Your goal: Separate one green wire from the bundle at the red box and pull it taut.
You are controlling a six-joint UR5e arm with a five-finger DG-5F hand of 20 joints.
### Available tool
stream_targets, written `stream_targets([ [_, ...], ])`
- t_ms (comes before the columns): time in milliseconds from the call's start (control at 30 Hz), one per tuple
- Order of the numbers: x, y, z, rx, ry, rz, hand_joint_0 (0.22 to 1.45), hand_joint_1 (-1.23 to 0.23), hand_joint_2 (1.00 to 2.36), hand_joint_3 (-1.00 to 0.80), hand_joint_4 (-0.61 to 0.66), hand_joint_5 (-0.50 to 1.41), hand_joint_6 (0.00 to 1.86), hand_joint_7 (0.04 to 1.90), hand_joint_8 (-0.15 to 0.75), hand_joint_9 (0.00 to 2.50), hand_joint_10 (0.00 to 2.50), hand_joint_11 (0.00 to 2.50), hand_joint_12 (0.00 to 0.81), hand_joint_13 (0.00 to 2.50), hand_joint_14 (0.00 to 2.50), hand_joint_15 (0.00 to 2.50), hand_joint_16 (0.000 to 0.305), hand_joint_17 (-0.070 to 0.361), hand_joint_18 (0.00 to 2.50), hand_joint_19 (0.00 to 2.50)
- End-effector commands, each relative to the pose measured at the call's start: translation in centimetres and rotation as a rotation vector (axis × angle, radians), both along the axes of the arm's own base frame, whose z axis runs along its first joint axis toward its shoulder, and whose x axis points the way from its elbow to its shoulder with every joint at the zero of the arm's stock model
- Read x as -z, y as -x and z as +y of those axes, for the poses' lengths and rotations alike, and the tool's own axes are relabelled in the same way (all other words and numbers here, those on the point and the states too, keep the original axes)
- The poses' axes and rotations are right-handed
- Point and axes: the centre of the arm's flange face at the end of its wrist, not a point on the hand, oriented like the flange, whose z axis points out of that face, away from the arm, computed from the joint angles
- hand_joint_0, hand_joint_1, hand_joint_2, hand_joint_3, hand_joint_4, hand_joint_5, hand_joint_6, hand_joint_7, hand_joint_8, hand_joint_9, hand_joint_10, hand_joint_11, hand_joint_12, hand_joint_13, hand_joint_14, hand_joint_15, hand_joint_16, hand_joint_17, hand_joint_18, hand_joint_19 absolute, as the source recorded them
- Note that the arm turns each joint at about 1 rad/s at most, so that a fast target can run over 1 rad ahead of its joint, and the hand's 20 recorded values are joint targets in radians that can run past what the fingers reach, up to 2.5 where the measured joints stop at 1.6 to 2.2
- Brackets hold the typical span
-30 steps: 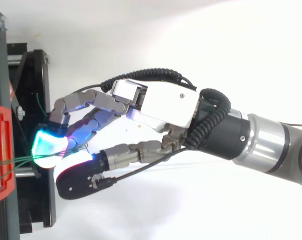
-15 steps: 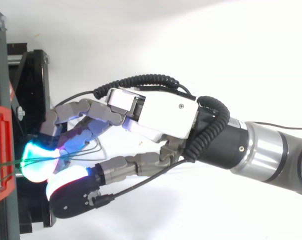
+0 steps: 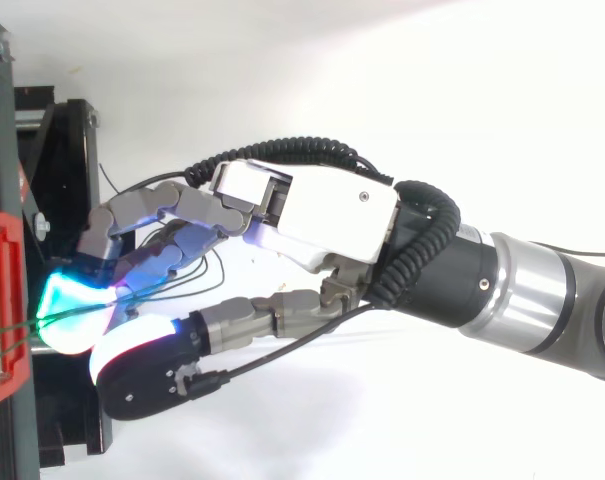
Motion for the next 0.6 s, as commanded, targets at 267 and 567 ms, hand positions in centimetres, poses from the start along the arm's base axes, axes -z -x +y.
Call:
stream_targets([
  [267, 0.8, 0.6, -0.9, -0.006, 0.013, 0.070, 0.55, -0.60, 1.00, -0.44, 0.15, -0.14, 0.78, 0.93, 0.259, 0.90, 0.02, 0.46, 0.332, 0.79, 0.02, 0.50, 0.055, 0.123, 0.60, 0.63],
  [567, 1.1, 0.9, -1.0, -0.030, 0.015, 0.100, 0.59, -0.63, 1.01, -0.34, 0.13, -0.14, 0.78, 0.98, 0.254, 0.91, 0.02, 0.47, 0.323, 0.81, 0.02, 0.51, 0.053, 0.120, 0.60, 0.64],
])
